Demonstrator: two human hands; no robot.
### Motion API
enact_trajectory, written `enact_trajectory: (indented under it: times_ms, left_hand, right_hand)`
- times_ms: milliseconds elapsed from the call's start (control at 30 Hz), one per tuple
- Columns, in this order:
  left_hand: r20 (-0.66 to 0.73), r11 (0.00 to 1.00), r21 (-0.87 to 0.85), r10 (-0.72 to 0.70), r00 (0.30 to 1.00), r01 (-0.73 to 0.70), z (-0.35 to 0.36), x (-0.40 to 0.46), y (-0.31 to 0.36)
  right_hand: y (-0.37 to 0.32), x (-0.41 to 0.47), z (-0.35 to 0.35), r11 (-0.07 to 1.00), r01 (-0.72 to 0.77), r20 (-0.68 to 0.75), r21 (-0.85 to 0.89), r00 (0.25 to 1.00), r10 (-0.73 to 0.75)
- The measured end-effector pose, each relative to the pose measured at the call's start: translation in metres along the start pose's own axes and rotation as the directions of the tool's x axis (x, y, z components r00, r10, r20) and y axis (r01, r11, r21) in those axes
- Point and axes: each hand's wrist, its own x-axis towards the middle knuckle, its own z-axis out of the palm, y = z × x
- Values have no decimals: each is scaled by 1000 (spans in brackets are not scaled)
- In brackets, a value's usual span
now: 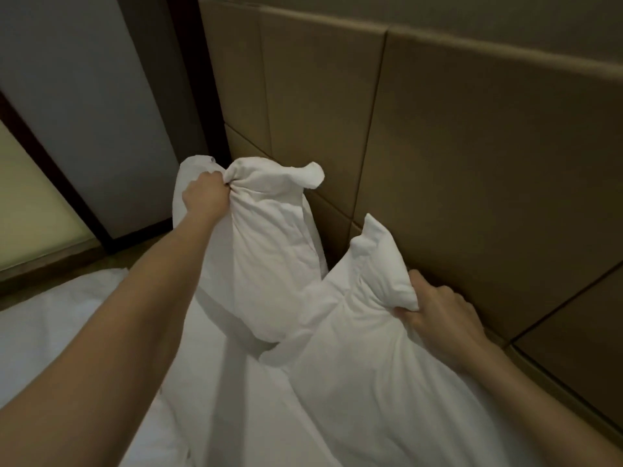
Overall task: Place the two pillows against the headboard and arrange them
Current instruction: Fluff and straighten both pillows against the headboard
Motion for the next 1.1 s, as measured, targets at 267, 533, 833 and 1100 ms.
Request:
enact_trajectory:
  times_ms: [267, 533, 833, 1100]
  left_hand:
    - [296, 954, -213, 267, 917, -210, 71, -100, 39]
    - [517, 867, -496, 332, 789, -40, 93, -139, 46]
    - [156, 760, -637, 294, 943, -132, 115, -194, 24]
    - [424, 862, -453, -17, 906, 228, 127, -236, -13]
  right_hand:
    - [-13, -2, 27, 998, 53, 38, -16, 998, -52]
    - [-19, -13, 23, 982, 187, -79, -24, 979, -188]
    - [-43, 19, 19, 953, 167, -173, -251, 962, -214]
    - [-109, 124, 56, 984, 85, 270, -155, 962, -40]
